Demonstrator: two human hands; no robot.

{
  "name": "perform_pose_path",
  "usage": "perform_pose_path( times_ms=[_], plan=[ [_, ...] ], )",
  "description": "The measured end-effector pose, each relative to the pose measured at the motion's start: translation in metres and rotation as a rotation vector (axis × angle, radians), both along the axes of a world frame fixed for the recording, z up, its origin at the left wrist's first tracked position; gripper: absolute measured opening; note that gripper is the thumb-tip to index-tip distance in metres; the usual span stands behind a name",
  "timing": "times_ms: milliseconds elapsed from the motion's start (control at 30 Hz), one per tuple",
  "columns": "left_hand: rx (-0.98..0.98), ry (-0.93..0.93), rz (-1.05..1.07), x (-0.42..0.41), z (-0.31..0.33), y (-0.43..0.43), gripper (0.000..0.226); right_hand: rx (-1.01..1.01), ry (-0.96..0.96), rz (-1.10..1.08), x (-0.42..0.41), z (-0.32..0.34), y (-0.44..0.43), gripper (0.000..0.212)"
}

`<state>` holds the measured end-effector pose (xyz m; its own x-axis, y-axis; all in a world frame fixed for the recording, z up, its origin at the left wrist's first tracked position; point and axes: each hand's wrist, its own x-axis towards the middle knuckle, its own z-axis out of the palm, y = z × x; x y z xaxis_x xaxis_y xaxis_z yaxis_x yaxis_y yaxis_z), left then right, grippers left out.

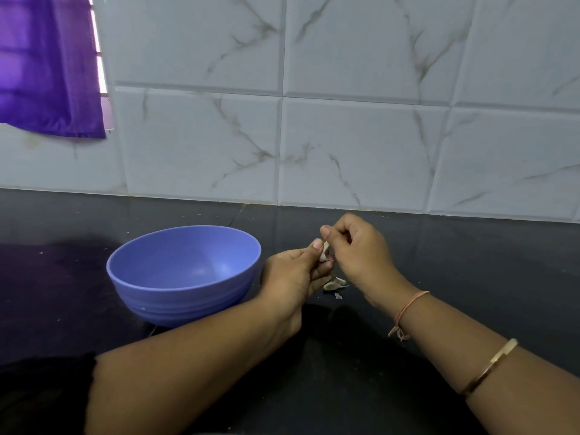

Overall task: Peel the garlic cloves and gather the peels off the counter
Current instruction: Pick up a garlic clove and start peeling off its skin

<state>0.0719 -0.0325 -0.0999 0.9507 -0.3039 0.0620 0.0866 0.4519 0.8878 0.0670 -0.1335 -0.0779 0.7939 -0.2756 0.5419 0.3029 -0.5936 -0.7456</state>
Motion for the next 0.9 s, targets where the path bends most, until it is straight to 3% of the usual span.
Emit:
perform_pose_path(
  times_ms=[167, 333, 567, 900],
  plan=[
    [-0.017, 0.015, -0.025, 0.003, 0.0, 0.002, 0.02, 0.4, 0.213, 0.278, -0.007, 0.008, -0.005, 0.031],
    [-0.072, 0.033, -0.023, 0.005, 0.002, 0.003, 0.022, 0.269, 0.279, 0.417, -0.011, 0.009, -0.013, 0.018],
    [-0.075, 0.051, -0.016, 0.004, 0.004, 0.002, 0.026, 0.168, 0.143, 0.371, -0.01, 0.007, -0.012, 0.016],
    [-0.001, -0.074, 0.023, 0.0, 0.007, -0.003, 0.026, 0.33, 0.157, 0.448, -0.013, 0.01, -0.013, 0.016]
  ],
)
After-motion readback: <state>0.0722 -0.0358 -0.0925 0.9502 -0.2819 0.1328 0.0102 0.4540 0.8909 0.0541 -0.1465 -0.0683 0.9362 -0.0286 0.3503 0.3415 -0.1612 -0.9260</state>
